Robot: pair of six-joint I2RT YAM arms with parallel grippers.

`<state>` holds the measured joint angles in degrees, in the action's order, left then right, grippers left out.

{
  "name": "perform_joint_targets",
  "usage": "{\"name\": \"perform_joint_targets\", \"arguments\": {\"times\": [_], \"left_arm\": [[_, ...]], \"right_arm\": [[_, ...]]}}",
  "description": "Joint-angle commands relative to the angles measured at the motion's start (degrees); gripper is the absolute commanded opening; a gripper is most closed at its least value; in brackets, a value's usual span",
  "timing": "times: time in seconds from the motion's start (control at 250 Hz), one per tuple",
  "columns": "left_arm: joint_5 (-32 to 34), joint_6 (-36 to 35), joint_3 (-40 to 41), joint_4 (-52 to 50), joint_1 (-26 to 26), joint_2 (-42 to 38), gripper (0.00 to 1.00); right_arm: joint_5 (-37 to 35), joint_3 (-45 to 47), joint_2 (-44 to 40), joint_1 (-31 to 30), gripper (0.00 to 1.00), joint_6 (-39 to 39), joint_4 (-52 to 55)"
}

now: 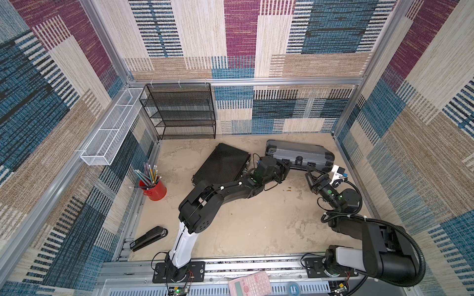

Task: Open the poker set cases
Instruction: Open the fastener on the poker set case.

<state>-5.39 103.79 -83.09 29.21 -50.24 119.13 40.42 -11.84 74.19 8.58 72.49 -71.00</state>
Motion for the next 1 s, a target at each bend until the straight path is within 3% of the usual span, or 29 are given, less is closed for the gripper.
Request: {"name": "perform_joint_targets", "arguments": {"times": [0.0,0.468,0.996], "left_arm": [[-2.55,0.84,-1.1,9.66,0.06,-1.33,0.0],[-3.09,2.22,-0.79,10.64,-0.12,-1.15,0.0],[-2.99,3.09,-0.63,11.37,-0.17,-1.18,0.0]], "right_arm": [[-0.82,-0.71,0.82,-0.39,1.0,1.24,-3.97],[-2.48,-4.22,9.03,-3.99,1.0,2.0,-8.33],[-3.59,-6.98,10.39,-4.97,1.0,-3.27,0.23]]}}
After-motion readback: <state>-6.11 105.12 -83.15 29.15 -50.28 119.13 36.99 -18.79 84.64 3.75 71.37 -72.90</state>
